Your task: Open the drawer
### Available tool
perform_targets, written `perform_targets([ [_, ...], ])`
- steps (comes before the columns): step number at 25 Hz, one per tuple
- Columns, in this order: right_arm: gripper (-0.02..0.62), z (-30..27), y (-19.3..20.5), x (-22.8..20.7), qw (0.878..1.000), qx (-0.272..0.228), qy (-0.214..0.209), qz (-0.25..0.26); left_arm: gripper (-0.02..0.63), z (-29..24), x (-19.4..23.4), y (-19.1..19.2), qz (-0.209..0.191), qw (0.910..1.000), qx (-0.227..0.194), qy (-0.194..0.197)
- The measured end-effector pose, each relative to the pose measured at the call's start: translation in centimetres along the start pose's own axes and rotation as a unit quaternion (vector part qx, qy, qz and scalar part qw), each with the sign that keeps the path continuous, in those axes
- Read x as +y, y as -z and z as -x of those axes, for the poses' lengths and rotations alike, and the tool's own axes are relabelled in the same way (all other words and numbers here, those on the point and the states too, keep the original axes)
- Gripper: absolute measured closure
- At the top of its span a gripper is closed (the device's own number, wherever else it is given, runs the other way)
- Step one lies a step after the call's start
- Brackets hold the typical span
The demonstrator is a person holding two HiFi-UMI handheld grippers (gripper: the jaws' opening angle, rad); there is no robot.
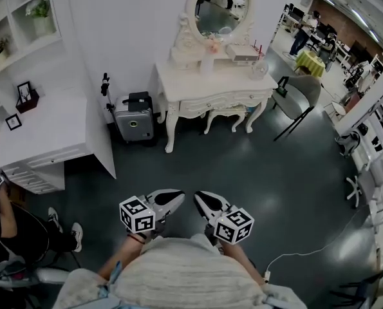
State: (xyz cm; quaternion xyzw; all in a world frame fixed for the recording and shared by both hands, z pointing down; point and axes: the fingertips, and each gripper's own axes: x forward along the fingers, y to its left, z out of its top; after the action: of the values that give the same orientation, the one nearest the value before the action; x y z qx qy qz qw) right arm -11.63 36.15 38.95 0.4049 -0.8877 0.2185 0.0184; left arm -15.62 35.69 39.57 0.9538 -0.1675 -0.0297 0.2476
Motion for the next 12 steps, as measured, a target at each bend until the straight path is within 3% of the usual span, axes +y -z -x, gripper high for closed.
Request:
perform_targets([
  [6, 0.584, -1.4, -0.4, -1.0, 1.000, 0.004, 0.018, -0.010, 0.591, 0.2, 1.3, -0.3, 0.007, 0.9999, 0.002, 0.013],
  [12, 0.584, -4.0, -1.2, -3.5, 1.000, 0.017, 0.009, -0.009, 0.591, -1.0, 4.0, -0.9, 0.018, 0.9998, 0.002, 0.002],
])
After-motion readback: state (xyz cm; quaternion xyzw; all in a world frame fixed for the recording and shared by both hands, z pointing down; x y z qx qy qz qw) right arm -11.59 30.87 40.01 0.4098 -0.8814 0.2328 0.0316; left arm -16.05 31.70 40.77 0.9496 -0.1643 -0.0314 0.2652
